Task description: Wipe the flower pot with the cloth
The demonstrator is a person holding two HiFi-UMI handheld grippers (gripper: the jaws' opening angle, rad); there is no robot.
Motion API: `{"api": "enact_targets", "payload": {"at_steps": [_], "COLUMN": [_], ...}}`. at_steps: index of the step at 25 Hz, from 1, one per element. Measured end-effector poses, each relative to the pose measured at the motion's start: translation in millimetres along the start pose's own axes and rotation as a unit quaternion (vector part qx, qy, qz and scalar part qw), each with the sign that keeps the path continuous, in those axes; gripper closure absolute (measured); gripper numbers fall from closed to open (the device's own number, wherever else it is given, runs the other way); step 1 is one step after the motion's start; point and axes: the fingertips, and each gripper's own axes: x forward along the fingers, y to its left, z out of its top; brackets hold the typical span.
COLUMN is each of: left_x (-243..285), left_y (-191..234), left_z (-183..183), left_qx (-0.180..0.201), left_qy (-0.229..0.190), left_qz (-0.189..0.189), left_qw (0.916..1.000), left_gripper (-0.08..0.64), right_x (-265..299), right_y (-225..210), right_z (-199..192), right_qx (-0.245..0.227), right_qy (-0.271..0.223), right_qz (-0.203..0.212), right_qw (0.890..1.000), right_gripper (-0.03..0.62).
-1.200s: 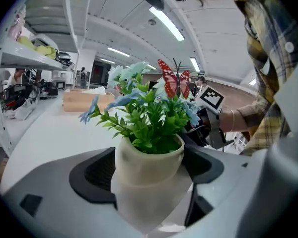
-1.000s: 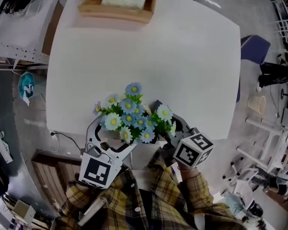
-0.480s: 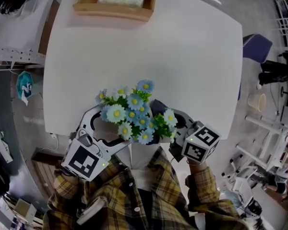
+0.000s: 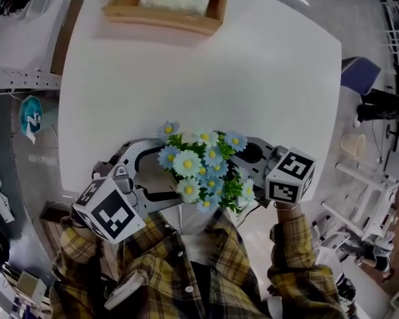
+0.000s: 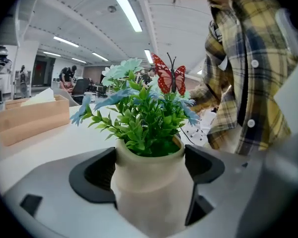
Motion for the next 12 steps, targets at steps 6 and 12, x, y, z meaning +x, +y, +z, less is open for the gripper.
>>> {"api": "enact_targets", "payload": {"at_steps": [6,12], "left_x": [3.2,7.0], "left_y": [1.8,2.9], "left_z": [1.4,2.4], "left_qx": [0.050,0.100], "left_qy": [0.030,0.074], "left_qz": [-0.100,-0.189], "left_qw": [0.9933,0.9740], "left_gripper": [0.132,0.132], "right_x": [14.3,34.3], "right_y": [-7.8,-2.0], "right_z": [24.8,38.4], "right_qx": [-0.038,-0.112], "right_qy": [0.039,0.128], "right_qz": [0.050,0.146], "right_qw": [0.997,0.975], "right_gripper": [0.566,0.566]}}
